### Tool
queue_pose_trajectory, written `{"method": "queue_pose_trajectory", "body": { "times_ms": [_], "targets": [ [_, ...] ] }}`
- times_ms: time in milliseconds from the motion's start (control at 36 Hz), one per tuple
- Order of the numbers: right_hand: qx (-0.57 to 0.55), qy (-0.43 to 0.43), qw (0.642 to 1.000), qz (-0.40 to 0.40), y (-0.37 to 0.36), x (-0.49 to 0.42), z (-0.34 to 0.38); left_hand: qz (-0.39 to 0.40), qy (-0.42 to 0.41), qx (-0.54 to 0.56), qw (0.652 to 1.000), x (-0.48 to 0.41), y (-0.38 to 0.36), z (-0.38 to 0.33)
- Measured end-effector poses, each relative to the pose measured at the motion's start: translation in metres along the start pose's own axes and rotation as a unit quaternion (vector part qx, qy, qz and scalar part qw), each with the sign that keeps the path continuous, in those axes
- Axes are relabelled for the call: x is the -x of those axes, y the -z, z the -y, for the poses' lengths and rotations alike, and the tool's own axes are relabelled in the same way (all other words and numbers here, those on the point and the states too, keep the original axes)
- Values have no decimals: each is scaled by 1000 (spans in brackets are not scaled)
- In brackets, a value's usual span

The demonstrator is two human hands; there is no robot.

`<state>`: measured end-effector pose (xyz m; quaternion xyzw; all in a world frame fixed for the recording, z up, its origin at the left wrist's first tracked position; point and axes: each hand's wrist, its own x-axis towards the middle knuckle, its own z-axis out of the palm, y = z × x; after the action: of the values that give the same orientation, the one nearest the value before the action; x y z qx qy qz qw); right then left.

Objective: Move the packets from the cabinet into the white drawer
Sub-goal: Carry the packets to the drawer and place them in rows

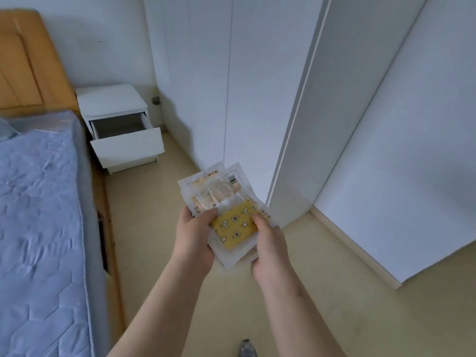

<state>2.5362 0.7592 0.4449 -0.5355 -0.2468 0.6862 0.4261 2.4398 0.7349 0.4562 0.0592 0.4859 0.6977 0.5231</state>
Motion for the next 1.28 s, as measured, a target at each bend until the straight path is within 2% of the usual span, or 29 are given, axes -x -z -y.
{"method": "queue_pose_trajectory", "body": {
  "times_ms": [139,389,611,778,1028,1278],
  "targets": [
    [30,-31,997,66,-60,-80,21,-74,-37,25,996,-86,-12,-29],
    [67,-46,987,141,-163,-218,87,-128,-70,69,987,-234,-58,-91],
    [126,-102,965,208,-269,-295,84,-216,-75,122,966,-337,-31,-148],
    [144,-100,962,210,-368,-359,71,-212,-82,124,966,-431,1,-203],
    [133,-81,967,203,-544,-436,70,-189,-82,107,973,-570,41,-335],
    [167,-104,962,187,-648,-520,43,-218,-44,90,971,-684,81,-382]
  ]
}}
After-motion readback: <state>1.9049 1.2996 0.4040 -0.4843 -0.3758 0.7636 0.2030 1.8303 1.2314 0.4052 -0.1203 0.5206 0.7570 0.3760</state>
